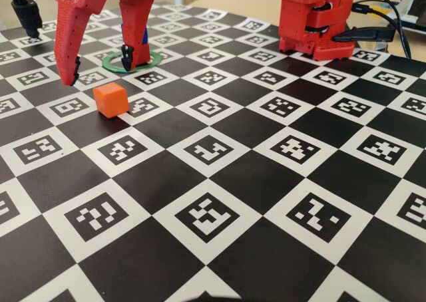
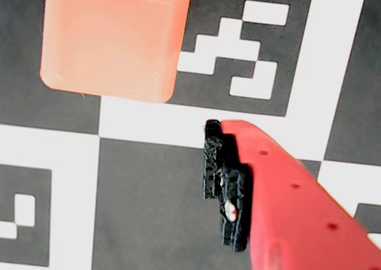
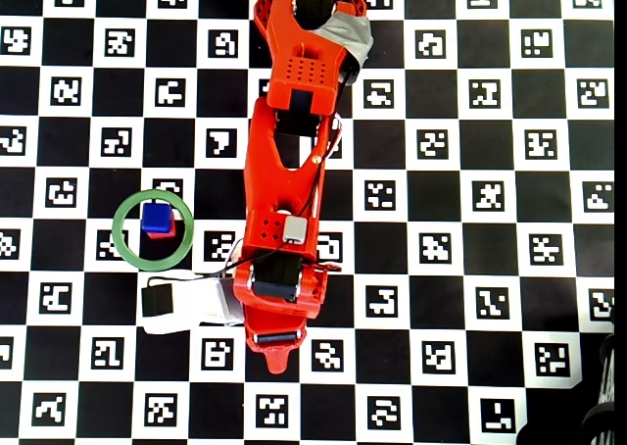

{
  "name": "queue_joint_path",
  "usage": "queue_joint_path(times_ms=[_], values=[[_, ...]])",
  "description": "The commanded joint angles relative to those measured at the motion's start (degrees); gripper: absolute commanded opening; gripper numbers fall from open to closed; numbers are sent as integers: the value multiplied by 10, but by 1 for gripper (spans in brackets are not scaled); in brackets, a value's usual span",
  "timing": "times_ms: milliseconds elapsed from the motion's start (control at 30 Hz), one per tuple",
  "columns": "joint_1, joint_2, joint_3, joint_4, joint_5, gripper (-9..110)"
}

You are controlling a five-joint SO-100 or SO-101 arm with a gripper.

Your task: Grab the red cube then put it in the green circle then put the blue cube on top and finally the orange cube on top

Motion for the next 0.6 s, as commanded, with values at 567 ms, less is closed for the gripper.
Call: queue_joint_path(times_ms=[567], values=[[24, 63, 148, -129, 12, 40]])
